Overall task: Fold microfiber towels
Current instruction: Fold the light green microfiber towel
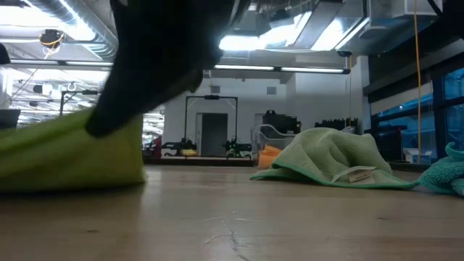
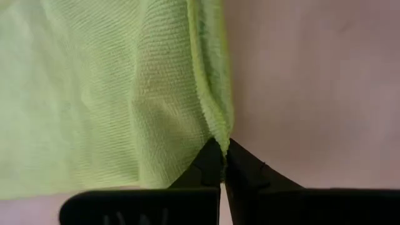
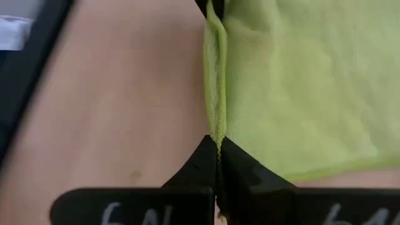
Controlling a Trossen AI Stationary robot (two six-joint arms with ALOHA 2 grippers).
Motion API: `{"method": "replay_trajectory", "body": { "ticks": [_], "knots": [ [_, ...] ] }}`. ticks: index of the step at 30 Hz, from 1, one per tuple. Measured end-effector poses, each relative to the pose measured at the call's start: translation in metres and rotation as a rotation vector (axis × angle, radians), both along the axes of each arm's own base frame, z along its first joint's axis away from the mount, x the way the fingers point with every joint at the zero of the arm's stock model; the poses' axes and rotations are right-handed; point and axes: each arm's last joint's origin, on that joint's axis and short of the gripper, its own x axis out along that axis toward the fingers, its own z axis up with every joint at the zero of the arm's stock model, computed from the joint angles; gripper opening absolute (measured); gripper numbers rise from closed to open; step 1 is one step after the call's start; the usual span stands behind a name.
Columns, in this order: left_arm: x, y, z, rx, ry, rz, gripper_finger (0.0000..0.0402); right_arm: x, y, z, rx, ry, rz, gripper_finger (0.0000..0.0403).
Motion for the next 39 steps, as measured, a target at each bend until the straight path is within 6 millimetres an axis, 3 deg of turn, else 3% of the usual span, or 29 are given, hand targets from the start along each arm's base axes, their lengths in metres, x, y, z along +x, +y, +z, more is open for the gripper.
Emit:
{"method": "replay_trajectory", "body": {
  "ticks": [6,15,21,39],
  "knots": [
    [0.004,-0.006,0.003,-0.065,-0.033,0.005,0.0,-0.005,0.013,0.006,0.019,0.002,0.011,0.0006],
    [0.012,-0.015,0.047,-0.011,-0.036,-0.024,0.0,-0.007,0.011,0.008,0.011,0.018,0.005,0.0006],
    [0.012,-0.006,0.054,0.066,0.009,-0.011,0.0,-0.006,0.005,0.011,-0.059,-0.003,-0.012,0.0006],
    [0.008,0.038,0.056,0.409,0.183,0.023,0.0,0.024,-0.08,0.016,-0.272,-0.063,-0.119,0.0006]
  ]
}}
